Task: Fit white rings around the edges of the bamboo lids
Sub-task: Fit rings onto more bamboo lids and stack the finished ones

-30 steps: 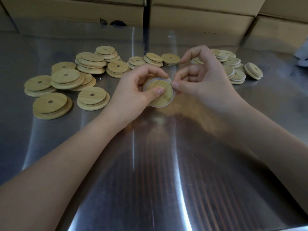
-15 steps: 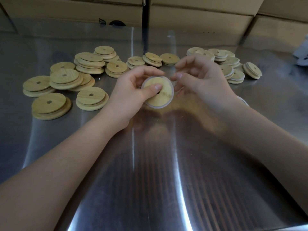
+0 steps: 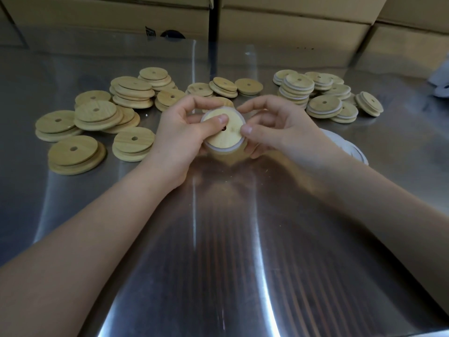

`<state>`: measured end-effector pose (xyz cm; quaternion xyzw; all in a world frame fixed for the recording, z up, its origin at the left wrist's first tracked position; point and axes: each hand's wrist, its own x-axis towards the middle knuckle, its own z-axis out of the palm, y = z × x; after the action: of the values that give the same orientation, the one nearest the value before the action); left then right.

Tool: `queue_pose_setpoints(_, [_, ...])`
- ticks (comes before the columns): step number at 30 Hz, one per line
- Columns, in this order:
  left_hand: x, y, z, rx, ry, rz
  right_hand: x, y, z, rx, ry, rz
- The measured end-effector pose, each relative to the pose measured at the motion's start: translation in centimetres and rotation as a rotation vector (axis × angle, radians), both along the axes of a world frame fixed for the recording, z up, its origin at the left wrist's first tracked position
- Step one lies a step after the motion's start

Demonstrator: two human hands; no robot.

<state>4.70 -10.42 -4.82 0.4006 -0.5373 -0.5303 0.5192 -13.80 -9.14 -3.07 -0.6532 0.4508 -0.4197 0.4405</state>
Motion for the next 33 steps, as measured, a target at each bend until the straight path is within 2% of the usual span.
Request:
queue_pose_setpoints(5, [0.1,-0.3,-0.2,0.04,0.055,0.014,0.6,0.2,-0.5,-0.153,0.21,0.006])
queue_pose_setpoints(10, [0.0,-0.3,-0.4,0.067,0.057,-0.041,0.9,0.3,-1.0,-0.545,0.601,-0.059])
queue_pose_setpoints(17, [-0.4,-0.2,-0.5,0.039,-0.049,-0.071,1.5,0.8,-1.0,-0.627,0.651,0.001])
queue_pose_setpoints(21, [-0.5,-0.1,-0.2,0.075,-0.021,-0.081,1.4,0.8,-0.9,-0.622,0.631,-0.038])
queue_pose_setpoints(28, [-0.8,-0.1,-0.1,0.104,0.04,-0.047,0.8,0.3,-0.9,-0.554,0.575,-0.157])
queue_pose_setpoints(33, [-0.9,-0.1,-0.2,0.099,-0.026,0.016,-0.2,-0.6,-1.0,-0.521,0.605,-0.335])
